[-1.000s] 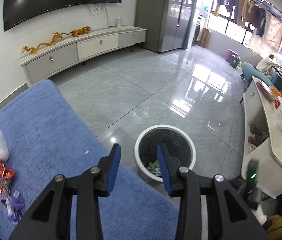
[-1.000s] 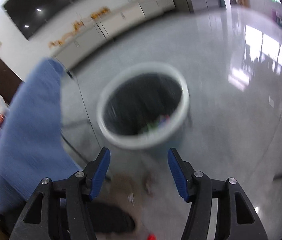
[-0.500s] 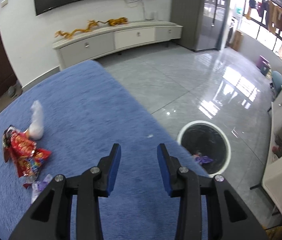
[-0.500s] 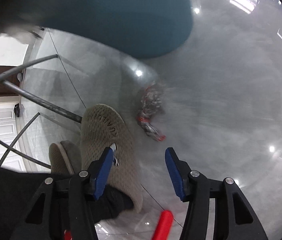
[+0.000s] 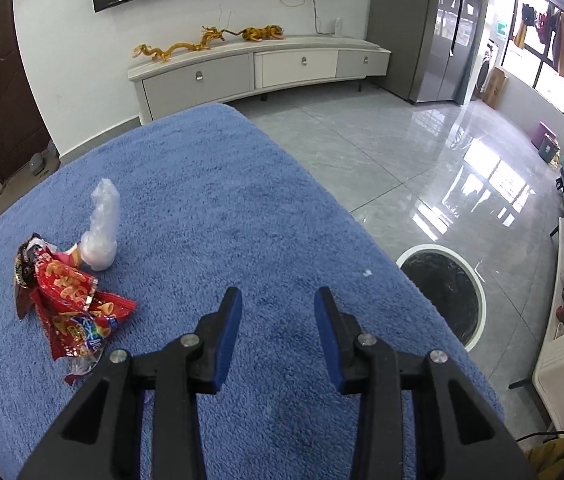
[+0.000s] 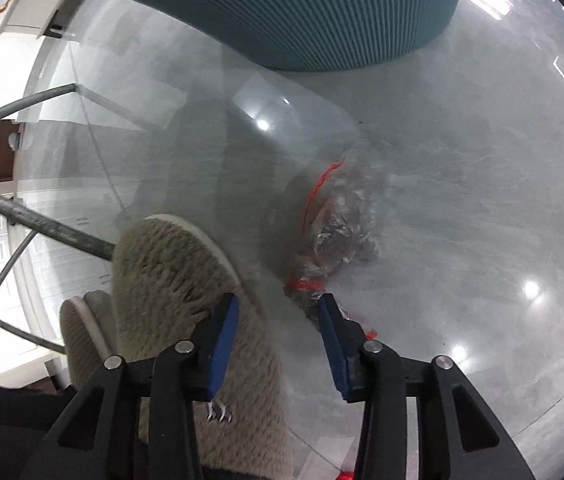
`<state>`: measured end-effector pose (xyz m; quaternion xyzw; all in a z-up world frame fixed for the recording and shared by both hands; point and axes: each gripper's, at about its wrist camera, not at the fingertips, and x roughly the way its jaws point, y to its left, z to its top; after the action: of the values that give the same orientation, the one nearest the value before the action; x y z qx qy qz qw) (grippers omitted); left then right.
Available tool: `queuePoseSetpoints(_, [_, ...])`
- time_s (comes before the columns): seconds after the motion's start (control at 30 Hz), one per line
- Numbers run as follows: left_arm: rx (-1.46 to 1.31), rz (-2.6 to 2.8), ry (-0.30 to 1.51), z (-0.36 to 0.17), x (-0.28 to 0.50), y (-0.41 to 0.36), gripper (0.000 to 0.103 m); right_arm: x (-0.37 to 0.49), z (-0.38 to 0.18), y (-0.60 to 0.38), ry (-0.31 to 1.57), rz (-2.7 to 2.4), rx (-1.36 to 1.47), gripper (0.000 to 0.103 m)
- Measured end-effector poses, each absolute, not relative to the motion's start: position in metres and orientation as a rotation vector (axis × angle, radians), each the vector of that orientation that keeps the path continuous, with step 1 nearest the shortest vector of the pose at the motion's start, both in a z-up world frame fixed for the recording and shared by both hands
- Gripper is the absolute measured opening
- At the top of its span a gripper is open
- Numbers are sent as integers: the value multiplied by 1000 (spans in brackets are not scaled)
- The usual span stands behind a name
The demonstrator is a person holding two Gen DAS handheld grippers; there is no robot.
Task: Collect trash
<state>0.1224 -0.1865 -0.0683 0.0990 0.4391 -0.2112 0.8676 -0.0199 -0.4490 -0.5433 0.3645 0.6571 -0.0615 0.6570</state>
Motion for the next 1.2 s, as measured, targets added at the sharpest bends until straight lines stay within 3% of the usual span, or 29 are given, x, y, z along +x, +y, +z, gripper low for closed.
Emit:
queuePoseSetpoints(0.27, [197, -450, 937, -78, 125, -183, 36, -31, -555, -454, 1541, -209, 840, 14])
queuePoseSetpoints(0.47, [151, -473, 917, -72, 118, -175, 36, -61, -511, -468, 1449, -201, 906, 11])
queuePoseSetpoints(0.67, [106, -514, 881, -61, 106, -169, 35, -100, -417, -490, 1257, -157, 908, 11])
queuePoseSetpoints(1.0, [44, -541, 800, -31, 78, -140, 35, -88, -192, -538, 830, -146, 634, 11])
queuePoseSetpoints(1.13, [12, -532, 780, -19, 61, -114, 36, -45, -144, -542, 777, -189, 579, 16])
queuePoseSetpoints(1.2, [-8, -532, 771, -12, 54, -100, 36, -26, -132, -541, 790, -211, 567, 41])
